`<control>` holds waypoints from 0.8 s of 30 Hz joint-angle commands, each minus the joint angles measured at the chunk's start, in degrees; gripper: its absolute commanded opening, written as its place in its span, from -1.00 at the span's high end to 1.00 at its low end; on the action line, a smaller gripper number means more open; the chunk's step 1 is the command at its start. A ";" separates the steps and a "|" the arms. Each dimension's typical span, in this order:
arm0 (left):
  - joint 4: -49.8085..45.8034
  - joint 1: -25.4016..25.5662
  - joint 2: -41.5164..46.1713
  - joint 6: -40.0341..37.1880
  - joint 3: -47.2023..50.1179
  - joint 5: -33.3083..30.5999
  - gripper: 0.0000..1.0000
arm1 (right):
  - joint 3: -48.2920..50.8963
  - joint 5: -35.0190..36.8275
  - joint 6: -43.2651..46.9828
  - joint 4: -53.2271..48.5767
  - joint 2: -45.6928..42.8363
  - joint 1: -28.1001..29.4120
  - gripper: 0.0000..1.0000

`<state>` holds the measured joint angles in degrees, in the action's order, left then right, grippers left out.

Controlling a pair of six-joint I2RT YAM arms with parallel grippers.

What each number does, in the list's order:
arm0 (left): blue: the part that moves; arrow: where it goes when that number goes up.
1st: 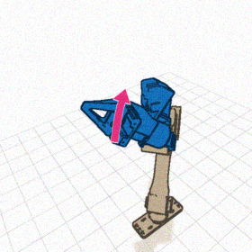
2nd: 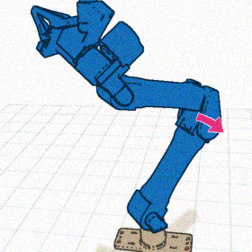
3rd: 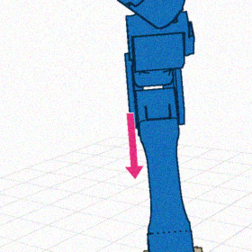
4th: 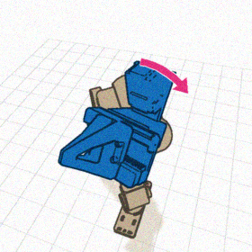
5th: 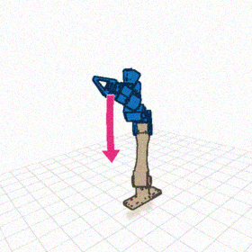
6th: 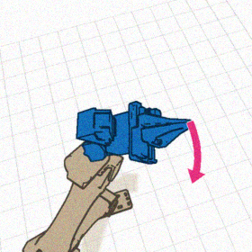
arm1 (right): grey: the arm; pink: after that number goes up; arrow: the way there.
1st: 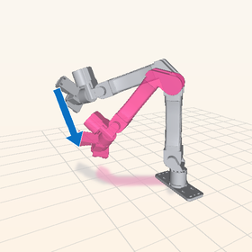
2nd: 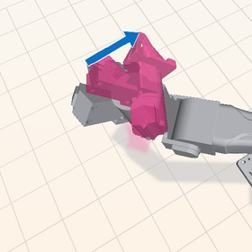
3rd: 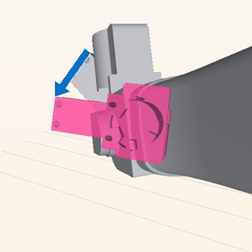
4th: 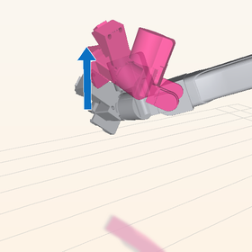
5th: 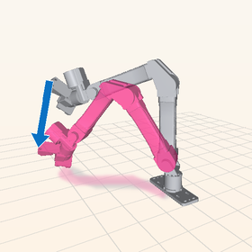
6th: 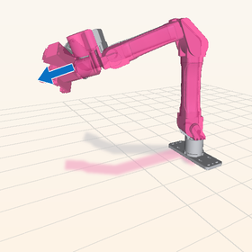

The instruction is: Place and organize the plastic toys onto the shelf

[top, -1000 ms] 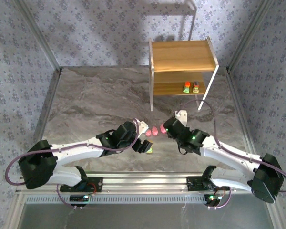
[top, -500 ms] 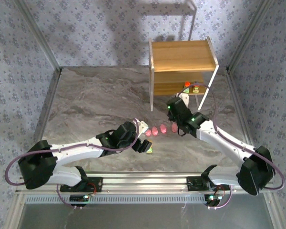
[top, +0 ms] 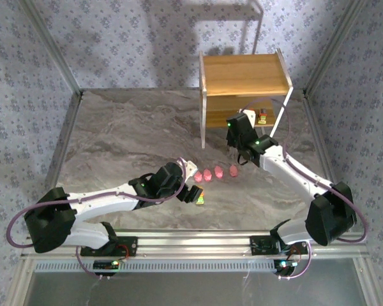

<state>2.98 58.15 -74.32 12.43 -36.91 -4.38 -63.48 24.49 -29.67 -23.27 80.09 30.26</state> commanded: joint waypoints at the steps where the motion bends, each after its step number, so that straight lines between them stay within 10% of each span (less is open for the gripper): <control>1: -0.70 0.30 0.91 -0.64 -0.54 -0.80 -0.76 | -3.32 -0.88 1.90 0.97 1.31 -1.11 0.38; 24: -1.31 0.28 1.88 -1.00 -0.18 -2.08 -0.76 | -10.46 -2.88 4.44 3.82 9.71 -4.21 0.39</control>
<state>2.55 58.15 -73.76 12.43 -36.91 -5.65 -71.83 21.61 -26.41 -19.88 89.06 26.48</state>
